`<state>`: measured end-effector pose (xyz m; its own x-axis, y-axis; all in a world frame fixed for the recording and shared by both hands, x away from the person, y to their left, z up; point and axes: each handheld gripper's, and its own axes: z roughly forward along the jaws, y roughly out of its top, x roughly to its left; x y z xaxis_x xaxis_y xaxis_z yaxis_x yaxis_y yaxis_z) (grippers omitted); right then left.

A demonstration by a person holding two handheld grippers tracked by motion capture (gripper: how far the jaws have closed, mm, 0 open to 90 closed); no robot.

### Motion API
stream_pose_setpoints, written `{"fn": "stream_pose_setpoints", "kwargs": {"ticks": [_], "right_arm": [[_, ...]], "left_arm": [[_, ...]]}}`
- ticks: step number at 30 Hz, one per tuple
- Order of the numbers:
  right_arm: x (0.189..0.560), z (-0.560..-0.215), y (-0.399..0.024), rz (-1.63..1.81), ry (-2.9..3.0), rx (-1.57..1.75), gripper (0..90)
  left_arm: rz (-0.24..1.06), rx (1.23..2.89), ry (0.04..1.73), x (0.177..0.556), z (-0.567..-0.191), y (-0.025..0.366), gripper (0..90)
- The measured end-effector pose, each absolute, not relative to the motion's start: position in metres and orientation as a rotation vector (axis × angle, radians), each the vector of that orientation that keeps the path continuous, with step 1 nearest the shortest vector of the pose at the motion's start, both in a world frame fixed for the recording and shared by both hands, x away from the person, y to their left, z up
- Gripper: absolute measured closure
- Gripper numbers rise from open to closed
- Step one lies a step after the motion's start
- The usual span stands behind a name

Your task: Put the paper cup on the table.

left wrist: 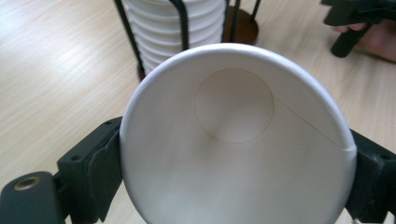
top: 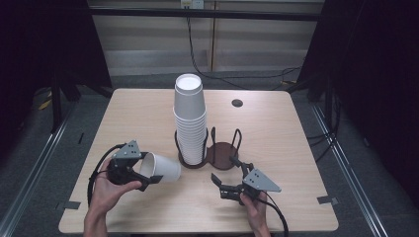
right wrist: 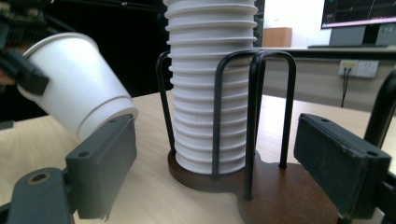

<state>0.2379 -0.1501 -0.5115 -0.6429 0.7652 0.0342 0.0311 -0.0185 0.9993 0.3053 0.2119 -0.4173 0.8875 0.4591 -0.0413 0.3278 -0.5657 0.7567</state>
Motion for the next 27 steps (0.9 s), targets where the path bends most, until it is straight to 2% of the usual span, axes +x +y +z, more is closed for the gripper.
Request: {"fn": "stream_pose_setpoints", "kwargs": {"ticks": [13, 20, 27], "right_arm": [[0.236, -0.512, -0.149, 1.707, 1.693, 0.834, 13.0], [0.236, -0.512, -0.149, 1.710, 1.693, 0.832, 13.0], [0.236, -0.512, -0.149, 1.707, 1.694, 0.833, 13.0]], "left_arm": [[0.202, 2.328, 0.615, 0.339, -0.403, 0.216, 9.4], [0.254, 2.418, 0.639, 0.353, -0.394, 0.218, 9.1], [0.256, 2.490, 0.681, 0.368, -0.396, 0.215, 8.8]]}}
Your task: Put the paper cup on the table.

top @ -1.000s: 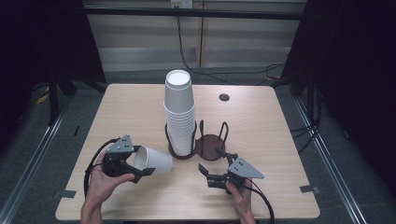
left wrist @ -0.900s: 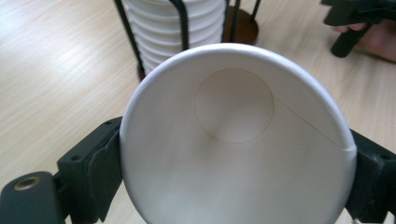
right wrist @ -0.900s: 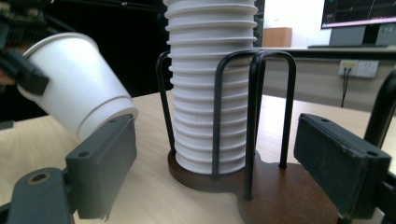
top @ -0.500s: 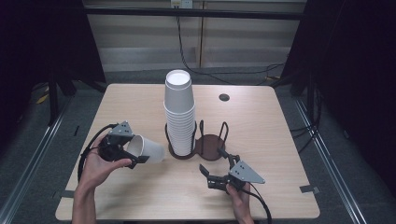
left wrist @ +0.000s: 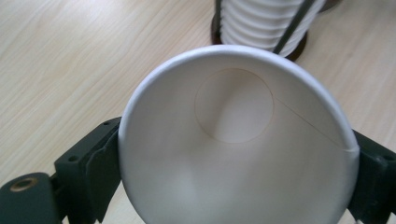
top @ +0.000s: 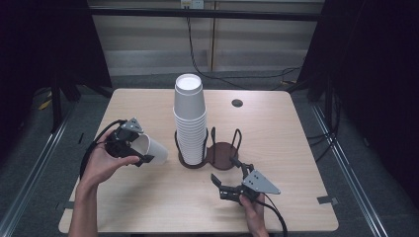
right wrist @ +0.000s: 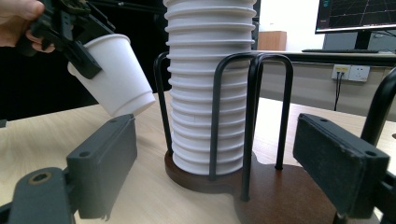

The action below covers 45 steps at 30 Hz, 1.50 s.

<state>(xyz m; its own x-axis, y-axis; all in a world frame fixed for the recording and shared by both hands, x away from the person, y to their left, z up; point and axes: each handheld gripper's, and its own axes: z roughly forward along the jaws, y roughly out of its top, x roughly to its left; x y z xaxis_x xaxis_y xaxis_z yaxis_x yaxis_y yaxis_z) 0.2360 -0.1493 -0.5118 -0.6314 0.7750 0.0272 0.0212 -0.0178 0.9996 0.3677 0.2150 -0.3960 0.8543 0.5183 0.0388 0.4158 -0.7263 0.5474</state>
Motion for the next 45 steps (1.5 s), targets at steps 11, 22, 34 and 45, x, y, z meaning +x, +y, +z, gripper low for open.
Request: {"fn": "stream_pose_setpoints", "kwargs": {"ticks": [11, 22, 34, 45], "right_arm": [[0.236, -0.512, -0.149, 1.709, 1.693, 0.832, 13.0], [0.236, -0.512, -0.149, 1.709, 1.693, 0.832, 13.0], [0.236, -0.512, -0.149, 1.706, 1.694, 0.833, 13.0], [0.236, -0.512, -0.149, 1.708, 1.693, 0.832, 13.0]], "left_arm": [[0.260, 2.579, 0.742, 0.388, -0.401, 0.208, 7.9], [0.283, 2.681, 0.752, 0.400, -0.414, 0.201, 6.2], [0.300, 2.634, 0.758, 0.404, -0.426, 0.194, 4.4], [0.273, 2.667, 0.716, 0.406, -0.441, 0.191, 5.7]]}}
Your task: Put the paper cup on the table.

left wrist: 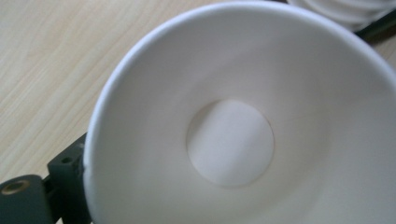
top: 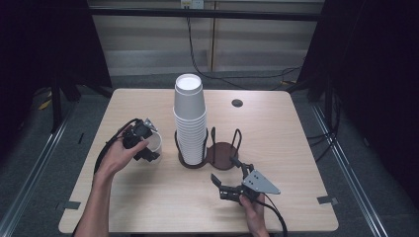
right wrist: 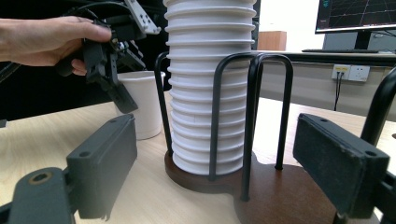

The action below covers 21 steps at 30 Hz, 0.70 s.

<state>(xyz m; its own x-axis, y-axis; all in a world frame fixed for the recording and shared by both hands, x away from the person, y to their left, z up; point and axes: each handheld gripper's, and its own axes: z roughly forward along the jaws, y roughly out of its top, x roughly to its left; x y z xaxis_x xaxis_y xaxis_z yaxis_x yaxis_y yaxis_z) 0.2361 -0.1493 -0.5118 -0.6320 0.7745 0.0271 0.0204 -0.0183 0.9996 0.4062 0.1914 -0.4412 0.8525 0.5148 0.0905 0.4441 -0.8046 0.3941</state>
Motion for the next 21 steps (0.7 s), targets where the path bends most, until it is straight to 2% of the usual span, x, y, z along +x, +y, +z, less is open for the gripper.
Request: {"fn": "stream_pose_setpoints", "kwargs": {"ticks": [7, 12, 21], "right_arm": [[0.236, -0.512, -0.149, 1.709, 1.693, 0.832, 13.0], [0.236, -0.512, -0.149, 1.709, 1.694, 0.834, 13.0], [0.236, -0.512, -0.149, 1.709, 1.694, 0.834, 13.0]], "left_arm": [[0.277, 2.645, 0.721, 0.404, -0.447, 0.194, 4.1], [0.287, 2.637, 0.717, 0.403, -0.452, 0.199, 6.3], [0.273, 2.553, 0.730, 0.395, -0.455, 0.215, 15.8]]}}
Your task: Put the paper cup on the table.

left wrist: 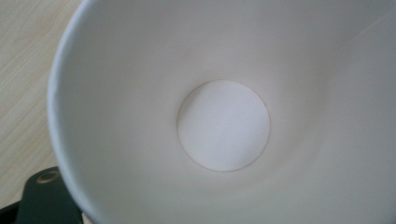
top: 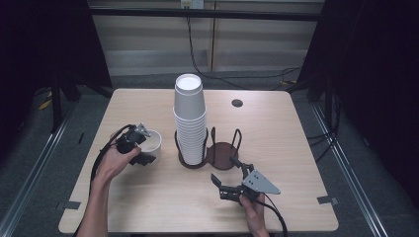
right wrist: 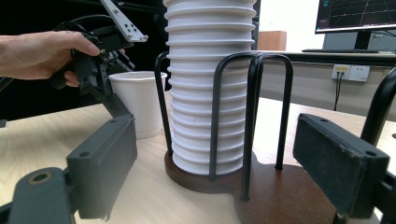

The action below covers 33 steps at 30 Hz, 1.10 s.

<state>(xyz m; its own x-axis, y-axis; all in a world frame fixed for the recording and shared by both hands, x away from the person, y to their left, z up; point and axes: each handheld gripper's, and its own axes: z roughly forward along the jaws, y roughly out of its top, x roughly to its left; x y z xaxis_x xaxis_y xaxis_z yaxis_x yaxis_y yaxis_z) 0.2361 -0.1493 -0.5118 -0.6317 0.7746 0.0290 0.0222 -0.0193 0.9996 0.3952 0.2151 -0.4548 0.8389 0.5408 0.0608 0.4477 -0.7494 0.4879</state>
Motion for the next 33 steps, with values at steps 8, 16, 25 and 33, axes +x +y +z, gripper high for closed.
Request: {"fn": "stream_pose_setpoints", "kwargs": {"ticks": [8, 16, 25, 33], "right_arm": [[0.236, -0.512, -0.149, 1.707, 1.692, 0.833, 13.0], [0.236, -0.512, -0.149, 1.709, 1.693, 0.832, 13.0], [0.236, -0.512, -0.149, 1.709, 1.693, 0.832, 13.0], [0.236, -0.512, -0.149, 1.708, 1.691, 0.833, 13.0]], "left_arm": [[0.284, 2.463, 0.762, 0.386, -0.451, 0.227, 15.8], [0.333, 2.347, 0.785, 0.374, -0.440, 0.239, 15.8], [0.407, 2.120, 0.818, 0.351, -0.433, 0.248, 15.7], [0.454, 1.988, 0.820, 0.331, -0.434, 0.244, 15.8]]}}
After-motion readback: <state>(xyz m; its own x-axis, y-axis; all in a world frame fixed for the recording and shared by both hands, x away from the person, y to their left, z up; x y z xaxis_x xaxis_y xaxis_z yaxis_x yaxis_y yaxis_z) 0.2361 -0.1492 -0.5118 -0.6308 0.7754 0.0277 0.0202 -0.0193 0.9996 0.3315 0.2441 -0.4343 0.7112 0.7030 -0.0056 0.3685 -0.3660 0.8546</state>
